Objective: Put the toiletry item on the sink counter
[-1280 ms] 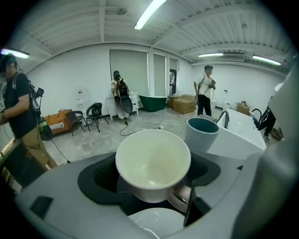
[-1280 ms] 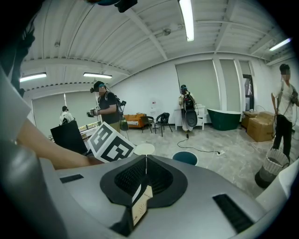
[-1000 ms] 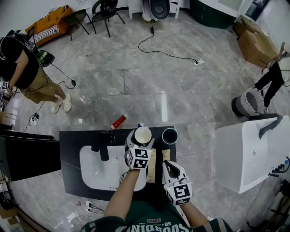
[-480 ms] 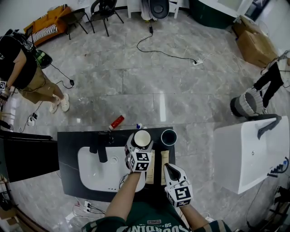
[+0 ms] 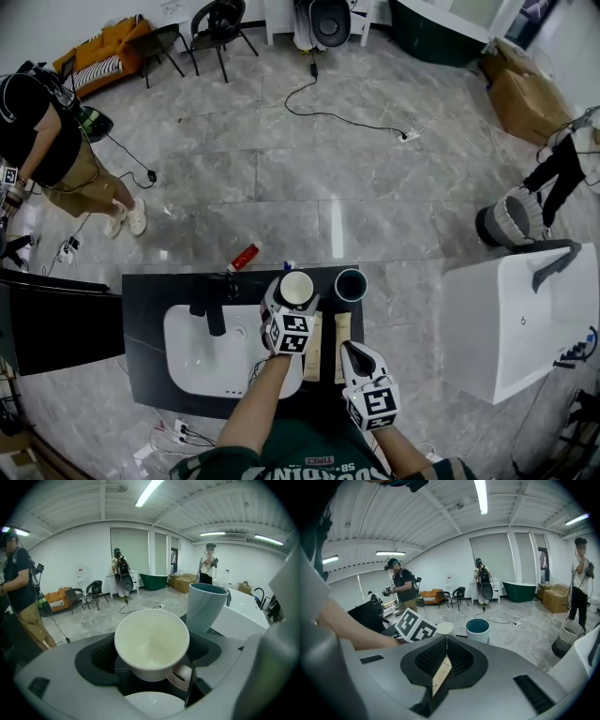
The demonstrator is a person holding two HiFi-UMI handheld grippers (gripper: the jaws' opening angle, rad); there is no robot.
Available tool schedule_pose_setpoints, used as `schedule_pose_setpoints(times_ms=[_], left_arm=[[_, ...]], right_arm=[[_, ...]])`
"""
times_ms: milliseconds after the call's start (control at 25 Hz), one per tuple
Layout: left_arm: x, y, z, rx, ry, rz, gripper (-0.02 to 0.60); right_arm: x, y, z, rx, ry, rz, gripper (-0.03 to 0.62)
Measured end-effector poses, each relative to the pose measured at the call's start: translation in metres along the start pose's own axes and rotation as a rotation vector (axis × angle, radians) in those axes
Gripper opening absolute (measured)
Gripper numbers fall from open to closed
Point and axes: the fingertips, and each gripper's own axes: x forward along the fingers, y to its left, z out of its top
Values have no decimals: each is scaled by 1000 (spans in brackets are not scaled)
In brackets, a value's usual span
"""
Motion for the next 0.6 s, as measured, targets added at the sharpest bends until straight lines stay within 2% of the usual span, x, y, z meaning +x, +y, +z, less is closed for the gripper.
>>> schedule_pose_setpoints(times_ms=[200, 600], left_arm=[[-16, 3, 9, -13, -33, -2, 430], [-83, 18, 28, -22, -121, -10, 428]], right_arm=[[-5, 7, 0, -2, -13, -3, 43], [-15, 40, 19, 3, -78, -39, 43]])
